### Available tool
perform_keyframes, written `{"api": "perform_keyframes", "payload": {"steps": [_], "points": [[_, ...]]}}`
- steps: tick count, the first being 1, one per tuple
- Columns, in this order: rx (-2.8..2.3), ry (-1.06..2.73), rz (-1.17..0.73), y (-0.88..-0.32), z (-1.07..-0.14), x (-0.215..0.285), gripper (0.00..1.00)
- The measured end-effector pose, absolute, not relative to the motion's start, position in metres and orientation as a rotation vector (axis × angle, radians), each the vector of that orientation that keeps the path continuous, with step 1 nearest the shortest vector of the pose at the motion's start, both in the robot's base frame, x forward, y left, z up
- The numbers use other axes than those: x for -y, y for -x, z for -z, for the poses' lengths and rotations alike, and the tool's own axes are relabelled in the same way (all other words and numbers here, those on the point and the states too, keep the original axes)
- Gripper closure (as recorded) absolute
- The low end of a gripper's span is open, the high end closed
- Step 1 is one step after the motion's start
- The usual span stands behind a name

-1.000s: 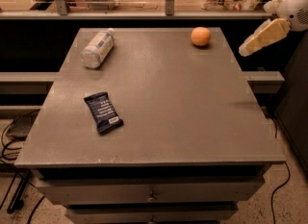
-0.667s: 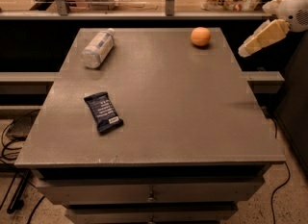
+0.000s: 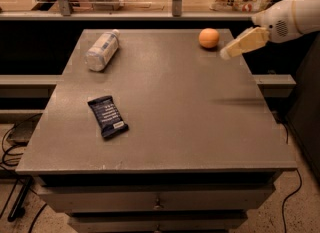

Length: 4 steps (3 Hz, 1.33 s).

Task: Move orange near blue plastic bottle

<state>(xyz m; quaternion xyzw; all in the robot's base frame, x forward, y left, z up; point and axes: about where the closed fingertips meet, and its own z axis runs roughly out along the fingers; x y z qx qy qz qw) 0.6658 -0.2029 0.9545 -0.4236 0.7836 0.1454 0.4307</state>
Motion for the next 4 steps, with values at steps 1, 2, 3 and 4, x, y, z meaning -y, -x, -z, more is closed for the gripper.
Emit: {"api": "perform_keyframes", "payload": {"steps": [1, 2, 3, 4], "points": [[-1.943, 0.968, -0.385, -0.691, -0.940, 0.176, 0.00], [-1.939, 0.890, -0.353, -0.720, -0.925, 0.163, 0.00], [-1.949, 0.792, -0.294, -0.751, -0.909, 0.165, 0.00], [-1.951, 0.704, -0.283, -0.775, -0.897, 0.170, 0.00]]}}
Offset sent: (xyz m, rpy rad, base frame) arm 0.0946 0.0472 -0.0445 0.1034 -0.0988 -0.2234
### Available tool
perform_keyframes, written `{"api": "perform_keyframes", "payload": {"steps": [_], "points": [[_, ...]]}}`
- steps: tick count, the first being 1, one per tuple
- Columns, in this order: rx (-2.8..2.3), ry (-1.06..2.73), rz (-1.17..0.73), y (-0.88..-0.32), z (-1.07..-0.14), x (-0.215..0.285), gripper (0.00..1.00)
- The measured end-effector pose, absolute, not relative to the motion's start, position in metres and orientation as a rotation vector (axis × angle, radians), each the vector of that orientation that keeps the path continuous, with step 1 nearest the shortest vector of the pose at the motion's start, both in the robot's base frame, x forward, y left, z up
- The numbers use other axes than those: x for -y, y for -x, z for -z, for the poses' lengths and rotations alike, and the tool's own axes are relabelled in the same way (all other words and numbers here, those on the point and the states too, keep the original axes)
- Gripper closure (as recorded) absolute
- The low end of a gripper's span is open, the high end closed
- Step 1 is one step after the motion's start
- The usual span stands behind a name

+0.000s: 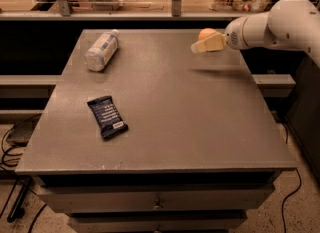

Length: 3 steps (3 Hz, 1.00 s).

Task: Move orange near blue plastic bottle

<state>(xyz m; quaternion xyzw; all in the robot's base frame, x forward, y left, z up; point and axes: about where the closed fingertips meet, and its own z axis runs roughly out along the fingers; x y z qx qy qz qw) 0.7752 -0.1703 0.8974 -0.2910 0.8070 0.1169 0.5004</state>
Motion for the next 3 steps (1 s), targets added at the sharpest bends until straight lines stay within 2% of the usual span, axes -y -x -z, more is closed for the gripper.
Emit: {"api": "perform_keyframes", "payload": {"steps": [2, 3], "points": [[-1.952, 0.553, -0.395, -0.810, -0.873, 0.164, 0.00], [-1.939, 0.550, -0.456, -0.825, -0.870, 0.154, 0.18]]}}
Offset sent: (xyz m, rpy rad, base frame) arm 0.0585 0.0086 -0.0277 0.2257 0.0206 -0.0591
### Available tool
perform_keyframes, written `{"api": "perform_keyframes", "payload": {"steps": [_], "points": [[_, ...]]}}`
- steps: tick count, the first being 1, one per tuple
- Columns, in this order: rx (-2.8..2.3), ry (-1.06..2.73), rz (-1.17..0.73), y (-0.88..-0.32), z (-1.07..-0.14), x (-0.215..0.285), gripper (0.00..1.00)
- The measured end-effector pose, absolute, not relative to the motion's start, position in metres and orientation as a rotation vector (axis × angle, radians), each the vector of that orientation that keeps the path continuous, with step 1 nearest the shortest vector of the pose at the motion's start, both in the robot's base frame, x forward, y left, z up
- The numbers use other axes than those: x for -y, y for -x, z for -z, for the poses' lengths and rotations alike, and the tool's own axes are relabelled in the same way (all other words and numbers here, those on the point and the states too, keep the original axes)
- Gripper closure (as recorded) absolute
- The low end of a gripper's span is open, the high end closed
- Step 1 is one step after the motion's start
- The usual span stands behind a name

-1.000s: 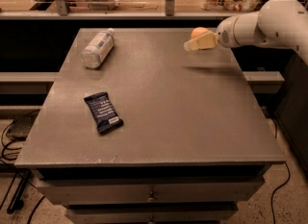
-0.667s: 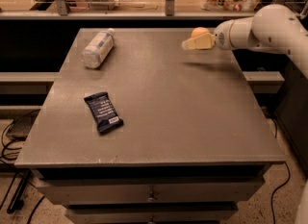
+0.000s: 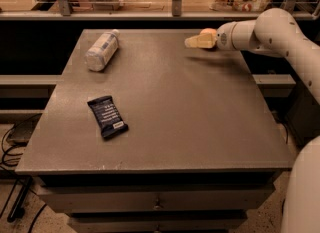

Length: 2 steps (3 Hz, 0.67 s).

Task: Move orange near blue plastic bottle

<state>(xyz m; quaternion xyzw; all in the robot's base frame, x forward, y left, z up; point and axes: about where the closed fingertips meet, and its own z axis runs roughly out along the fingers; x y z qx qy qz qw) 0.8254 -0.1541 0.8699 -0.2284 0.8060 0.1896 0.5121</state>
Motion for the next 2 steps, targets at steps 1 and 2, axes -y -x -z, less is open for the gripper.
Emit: {"api": "perform_keyframes", "payload": {"steps": [1, 2], "points": [[-1.927, 0.562, -0.491, -0.835, -0.871, 0.148, 0.41], [-1.906, 0.611, -0.495, -0.835, -0.881, 0.144, 0.64]]}}
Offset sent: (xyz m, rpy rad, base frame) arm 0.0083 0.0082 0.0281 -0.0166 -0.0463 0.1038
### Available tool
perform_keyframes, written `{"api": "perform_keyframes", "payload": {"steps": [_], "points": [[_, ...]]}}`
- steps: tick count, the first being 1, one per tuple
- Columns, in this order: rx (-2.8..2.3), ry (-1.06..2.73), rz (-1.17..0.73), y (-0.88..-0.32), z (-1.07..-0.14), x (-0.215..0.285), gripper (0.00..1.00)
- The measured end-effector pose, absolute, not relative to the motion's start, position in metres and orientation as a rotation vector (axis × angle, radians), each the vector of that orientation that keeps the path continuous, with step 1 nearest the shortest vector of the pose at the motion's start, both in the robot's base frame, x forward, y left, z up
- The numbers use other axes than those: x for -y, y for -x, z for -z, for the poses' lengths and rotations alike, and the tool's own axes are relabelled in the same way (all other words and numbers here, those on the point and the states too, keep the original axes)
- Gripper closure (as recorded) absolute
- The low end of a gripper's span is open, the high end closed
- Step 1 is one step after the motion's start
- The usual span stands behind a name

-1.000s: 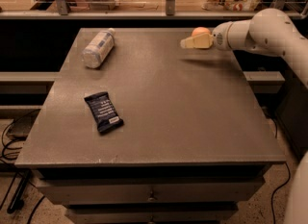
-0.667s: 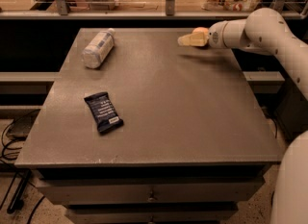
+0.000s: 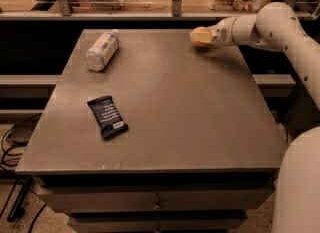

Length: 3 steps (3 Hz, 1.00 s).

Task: Move orange near blue plastic bottle

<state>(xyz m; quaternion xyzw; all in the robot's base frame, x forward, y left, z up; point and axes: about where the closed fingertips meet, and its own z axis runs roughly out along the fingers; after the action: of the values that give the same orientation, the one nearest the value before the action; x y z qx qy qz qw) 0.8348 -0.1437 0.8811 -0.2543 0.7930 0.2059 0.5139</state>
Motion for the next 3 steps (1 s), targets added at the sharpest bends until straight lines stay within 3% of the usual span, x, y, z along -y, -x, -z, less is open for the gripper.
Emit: {"api": "perform_keyframes", "payload": {"steps": [1, 2, 3], "points": [[-1.832, 0.739, -0.531, -0.814, -0.918, 0.126, 0.88], [-1.750, 0.914, -0.587, -0.780, -0.957, 0.095, 1.00], [-1.767, 0.959, -0.611, -0.771, -0.948, 0.090, 1.00]]}}
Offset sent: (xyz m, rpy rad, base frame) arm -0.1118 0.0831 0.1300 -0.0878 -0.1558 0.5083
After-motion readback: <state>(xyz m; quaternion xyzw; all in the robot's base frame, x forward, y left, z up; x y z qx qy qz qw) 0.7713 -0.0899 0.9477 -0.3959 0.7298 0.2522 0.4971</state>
